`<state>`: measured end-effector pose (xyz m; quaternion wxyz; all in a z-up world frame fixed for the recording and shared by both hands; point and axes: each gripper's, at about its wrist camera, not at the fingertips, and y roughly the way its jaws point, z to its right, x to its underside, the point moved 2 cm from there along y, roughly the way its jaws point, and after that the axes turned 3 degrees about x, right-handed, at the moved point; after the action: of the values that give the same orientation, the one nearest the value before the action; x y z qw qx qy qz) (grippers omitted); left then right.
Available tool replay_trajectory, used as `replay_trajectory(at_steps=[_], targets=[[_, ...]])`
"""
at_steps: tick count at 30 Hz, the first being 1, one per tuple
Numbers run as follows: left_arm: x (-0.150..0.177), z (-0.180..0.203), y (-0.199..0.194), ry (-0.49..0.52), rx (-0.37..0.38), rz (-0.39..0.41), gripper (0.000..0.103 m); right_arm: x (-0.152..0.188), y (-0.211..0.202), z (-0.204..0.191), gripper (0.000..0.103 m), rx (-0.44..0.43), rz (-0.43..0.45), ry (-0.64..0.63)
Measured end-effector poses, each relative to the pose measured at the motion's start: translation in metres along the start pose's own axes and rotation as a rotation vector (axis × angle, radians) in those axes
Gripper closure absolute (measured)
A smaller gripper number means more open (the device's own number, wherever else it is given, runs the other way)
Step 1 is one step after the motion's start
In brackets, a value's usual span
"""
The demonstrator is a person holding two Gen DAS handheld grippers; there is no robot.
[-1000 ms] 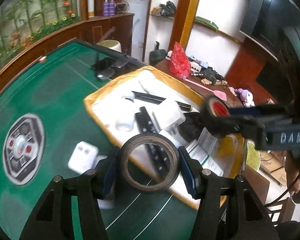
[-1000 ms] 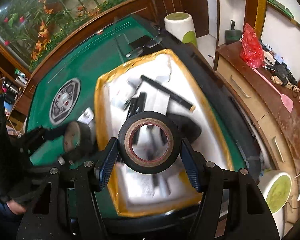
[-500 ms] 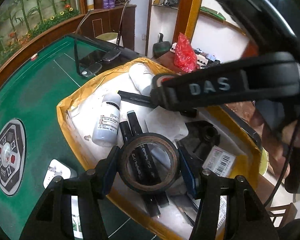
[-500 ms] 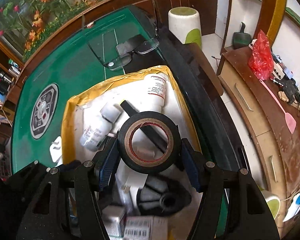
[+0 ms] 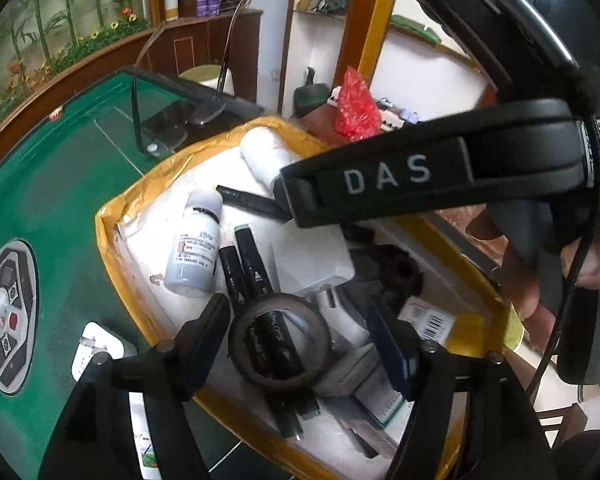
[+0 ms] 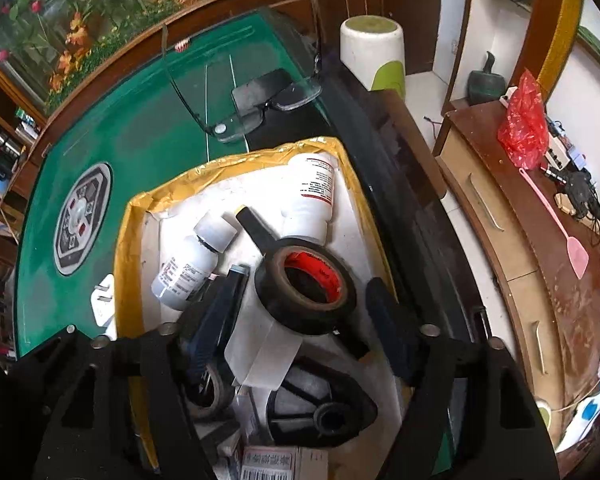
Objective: Organize rigid objects
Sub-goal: 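Carry both tape rolls into the tray and open both tools, then grasp the white green-label bottle with the left tool while the right tool grasps the white charger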
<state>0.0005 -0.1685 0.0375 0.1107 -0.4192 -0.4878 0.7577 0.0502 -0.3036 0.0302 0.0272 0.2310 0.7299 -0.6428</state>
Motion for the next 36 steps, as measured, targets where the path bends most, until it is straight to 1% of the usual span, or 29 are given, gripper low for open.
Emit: replay_trajectory(at_steps=[1, 4, 7, 9, 12, 17, 20, 22, 24, 26, 28, 29, 30, 31, 32, 33, 36], targets=[[0.001, 0.001, -0.004, 0.005, 0.002, 0.003, 0.032, 0.001, -0.004, 0.0, 0.03, 0.0, 0.002, 0.006], [0.005, 0.004, -0.016, 0.016, 0.016, 0.011, 0.032, 0.01, -0.023, 0.001, 0.03, -0.001, 0.045, 0.039], [0.01, 0.0, -0.029, 0.009, 0.024, 0.031, 0.032, 0.026, -0.047, -0.003, 0.03, -0.026, 0.077, 0.074], [0.016, -0.006, -0.04, -0.002, 0.028, 0.046, 0.032, 0.038, -0.057, -0.007, 0.03, -0.053, 0.082, 0.098], [0.024, -0.025, -0.051, -0.03, 0.014, 0.064, 0.032, 0.053, -0.066, -0.016, 0.03, -0.085, 0.079, 0.121], [0.049, -0.074, -0.065, -0.117, -0.026, 0.055, 0.032, 0.082, -0.071, -0.032, 0.03, -0.134, 0.062, 0.142], [0.061, -0.102, -0.06, -0.191, -0.035, 0.022, 0.032, 0.095, -0.071, -0.042, 0.03, -0.14, 0.05, 0.146], [0.065, -0.108, -0.054, -0.203, -0.026, 0.003, 0.032, 0.099, -0.07, -0.045, 0.03, -0.142, 0.045, 0.147], [0.067, -0.109, -0.043, -0.193, -0.038, -0.021, 0.032, 0.102, -0.07, -0.049, 0.03, -0.14, 0.042, 0.144], [0.065, -0.103, -0.032, -0.164, -0.034, -0.046, 0.032, 0.104, -0.071, -0.054, 0.03, -0.138, 0.041, 0.134], [0.064, -0.099, -0.017, -0.141, -0.06, -0.082, 0.032, 0.105, -0.072, -0.057, 0.03, -0.138, 0.042, 0.122], [0.064, -0.1, -0.011, -0.133, -0.059, -0.088, 0.035, 0.106, -0.073, -0.058, 0.03, -0.138, 0.041, 0.118], [0.063, -0.099, -0.006, -0.129, -0.073, -0.096, 0.048, 0.106, -0.073, -0.059, 0.03, -0.138, 0.04, 0.115], [0.064, -0.099, 0.0, -0.123, -0.093, -0.104, 0.052, 0.106, -0.073, -0.06, 0.03, -0.139, 0.039, 0.113], [0.063, -0.097, -0.003, -0.113, -0.106, -0.09, 0.06, 0.107, -0.072, -0.061, 0.03, -0.141, 0.035, 0.112], [0.063, -0.096, -0.003, -0.111, -0.101, -0.087, 0.067, 0.106, -0.072, -0.062, 0.03, -0.143, 0.032, 0.111], [0.071, -0.1, -0.008, -0.126, -0.116, -0.085, 0.067, 0.106, -0.07, -0.067, 0.03, -0.153, 0.03, 0.106]])
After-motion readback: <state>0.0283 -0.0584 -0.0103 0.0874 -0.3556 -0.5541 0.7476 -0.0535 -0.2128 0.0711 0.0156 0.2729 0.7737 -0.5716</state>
